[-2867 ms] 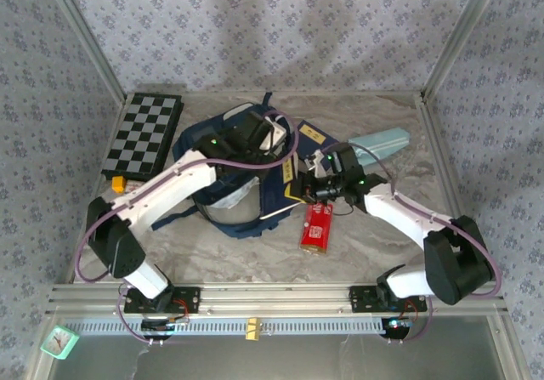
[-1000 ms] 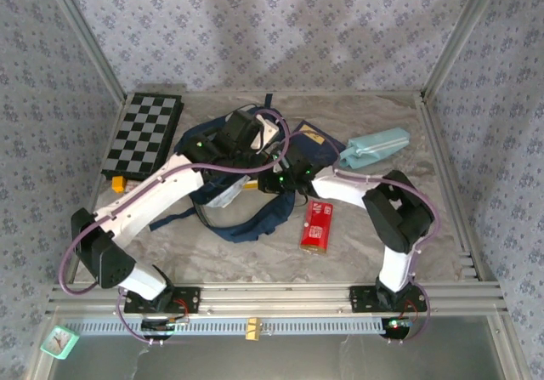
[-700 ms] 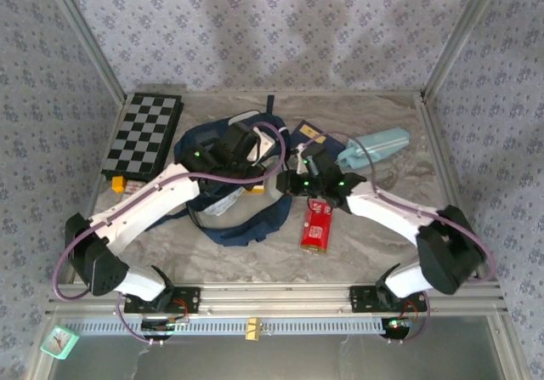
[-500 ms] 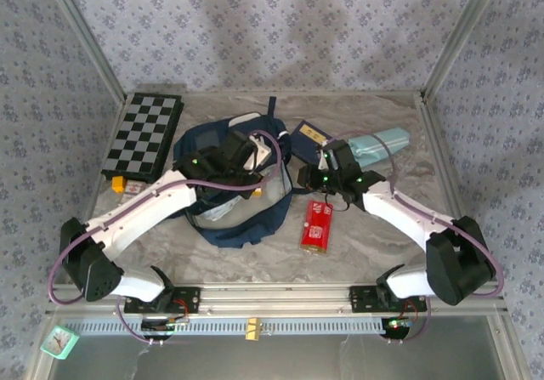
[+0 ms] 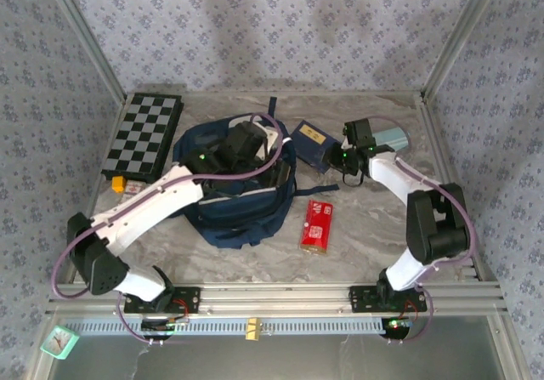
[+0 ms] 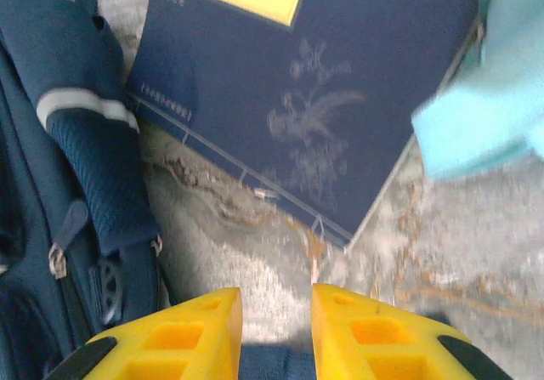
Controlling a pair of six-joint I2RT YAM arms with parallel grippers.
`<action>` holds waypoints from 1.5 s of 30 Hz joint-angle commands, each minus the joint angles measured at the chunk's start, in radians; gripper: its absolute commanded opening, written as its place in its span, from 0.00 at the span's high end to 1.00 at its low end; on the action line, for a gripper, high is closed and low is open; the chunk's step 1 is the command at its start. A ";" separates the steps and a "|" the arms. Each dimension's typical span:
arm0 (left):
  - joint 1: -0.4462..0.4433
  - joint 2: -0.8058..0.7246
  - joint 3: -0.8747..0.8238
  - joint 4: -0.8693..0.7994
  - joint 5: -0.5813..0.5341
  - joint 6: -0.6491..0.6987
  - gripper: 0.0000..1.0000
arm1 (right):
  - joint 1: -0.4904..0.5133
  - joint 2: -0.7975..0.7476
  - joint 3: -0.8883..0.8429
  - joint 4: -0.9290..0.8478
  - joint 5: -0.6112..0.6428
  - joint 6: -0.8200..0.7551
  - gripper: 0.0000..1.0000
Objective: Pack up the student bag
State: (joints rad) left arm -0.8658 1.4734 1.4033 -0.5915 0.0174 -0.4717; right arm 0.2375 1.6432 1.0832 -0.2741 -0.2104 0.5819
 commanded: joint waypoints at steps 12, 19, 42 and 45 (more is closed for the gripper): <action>-0.001 0.266 0.086 0.225 -0.057 -0.443 0.50 | -0.052 0.310 0.298 -0.082 -0.034 -0.115 0.70; -0.005 0.358 0.133 0.273 -0.051 -0.491 0.49 | -0.085 0.279 0.248 -0.105 -0.009 -0.109 0.70; -0.019 0.697 0.451 0.187 -0.093 -0.620 0.54 | -0.137 0.365 0.463 -0.257 -0.028 -0.251 0.50; -0.018 0.714 0.453 0.194 -0.094 -0.626 0.54 | -0.141 0.425 0.523 -0.286 -0.014 -0.259 0.47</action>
State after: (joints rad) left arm -0.8795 2.1696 1.8210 -0.3702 -0.0578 -1.0763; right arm 0.1032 2.0239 1.5463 -0.4896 -0.2390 0.3664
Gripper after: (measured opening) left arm 0.457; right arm 0.528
